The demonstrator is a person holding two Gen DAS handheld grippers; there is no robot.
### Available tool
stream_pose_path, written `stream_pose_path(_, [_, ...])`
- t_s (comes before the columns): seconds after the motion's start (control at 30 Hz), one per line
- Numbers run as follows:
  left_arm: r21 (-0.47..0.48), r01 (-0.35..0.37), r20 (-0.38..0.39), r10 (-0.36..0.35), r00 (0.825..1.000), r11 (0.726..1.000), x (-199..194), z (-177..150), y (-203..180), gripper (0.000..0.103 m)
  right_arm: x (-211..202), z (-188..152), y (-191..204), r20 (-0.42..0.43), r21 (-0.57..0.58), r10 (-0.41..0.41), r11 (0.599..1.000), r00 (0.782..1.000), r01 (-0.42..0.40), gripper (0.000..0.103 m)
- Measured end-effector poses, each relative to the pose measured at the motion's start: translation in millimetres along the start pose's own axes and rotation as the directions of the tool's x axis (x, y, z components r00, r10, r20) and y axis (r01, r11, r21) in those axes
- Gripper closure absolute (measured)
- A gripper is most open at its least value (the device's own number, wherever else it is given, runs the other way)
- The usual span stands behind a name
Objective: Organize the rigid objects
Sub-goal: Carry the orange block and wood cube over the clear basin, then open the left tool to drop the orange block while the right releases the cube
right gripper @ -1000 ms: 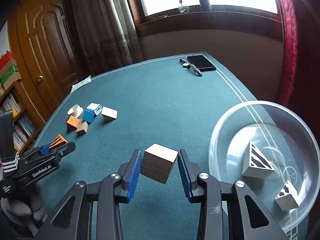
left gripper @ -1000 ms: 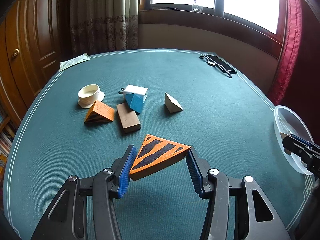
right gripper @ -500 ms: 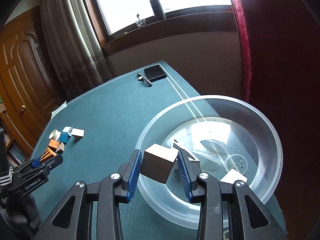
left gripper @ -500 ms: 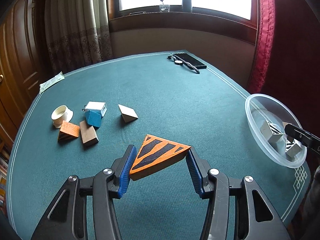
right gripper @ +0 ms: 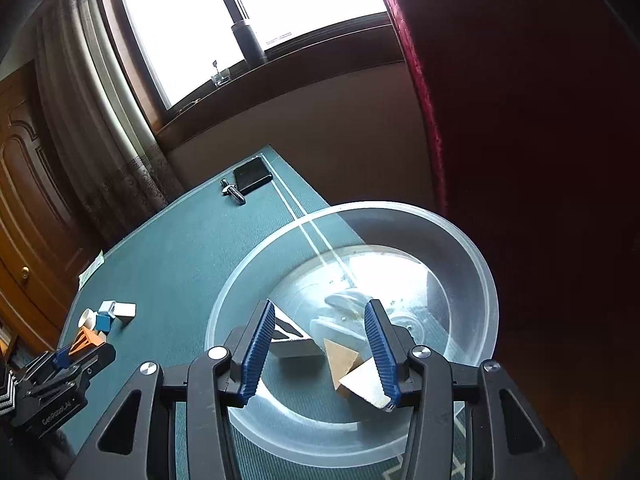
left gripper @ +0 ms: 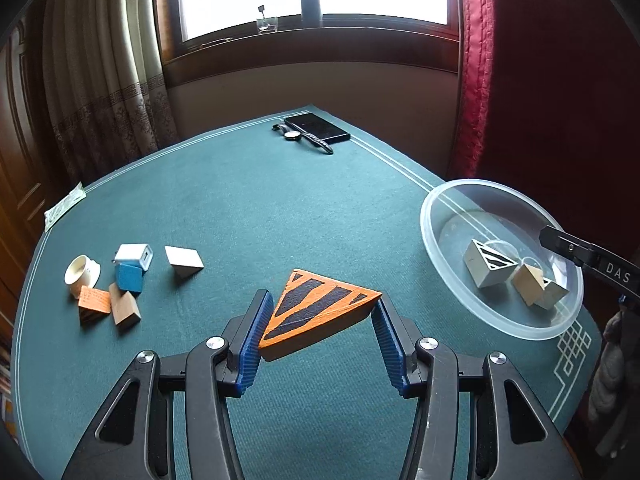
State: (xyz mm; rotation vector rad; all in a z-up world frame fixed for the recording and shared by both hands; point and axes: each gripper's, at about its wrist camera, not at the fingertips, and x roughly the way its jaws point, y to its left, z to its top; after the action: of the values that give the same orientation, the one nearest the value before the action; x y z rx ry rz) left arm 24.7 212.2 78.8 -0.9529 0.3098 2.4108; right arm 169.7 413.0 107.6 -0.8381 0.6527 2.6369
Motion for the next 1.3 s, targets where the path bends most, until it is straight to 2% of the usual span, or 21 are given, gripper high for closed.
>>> stream_pose_path(0.17, [0.033,0.137,-0.035,-0.135,0.99,0.99,8,9,-23,0.051,0,1,-4,0.006,0.02,-0.01,1.0,1.0,0.01,0.053])
stream_pose_path(0.43, [0.103,0.241,-0.067,-0.235,0.97,0.965,22,22,-64,0.051,-5,3,-9,0.037,0.031,-0.036,0.999,0.999,0.035,0.053])
stream_pose_path(0.7, [0.17,0.29,-0.085,-0.279,0.956,0.942,29,25,-98,0.051,-3,4,-15,0.037,0.052,-0.047,0.998,0.998,0.045,0.053])
stream_pose_path(0.97, [0.193,0.331,-0.091,-0.319,0.943,0.924,33,25,-116,0.051,-2,4,-18,0.041,0.07,-0.057,0.996,0.998,0.054,0.053])
stream_pose_path(1.03, [0.19,0.337,-0.089,-0.326,0.941,0.922,33,25,-118,0.046,-1,4,-18,0.039,0.072,-0.058,0.996,0.998,0.055,0.053])
stream_pose_path(1.07, [0.185,0.342,-0.093,-0.33,0.94,0.921,34,25,-117,0.038,-1,3,-18,0.039,0.072,-0.059,0.996,0.997,0.056,0.053])
stream_pose_path(1.13, [0.173,0.341,-0.088,-0.33,0.94,0.924,35,23,-115,0.029,-1,3,-18,0.043,0.071,-0.062,0.996,0.997,0.059,0.053])
stream_pose_path(1.3, [0.151,0.319,-0.093,-0.308,0.947,0.935,39,20,-107,0.029,0,2,-19,0.047,0.068,-0.071,0.995,0.996,0.068,0.05])
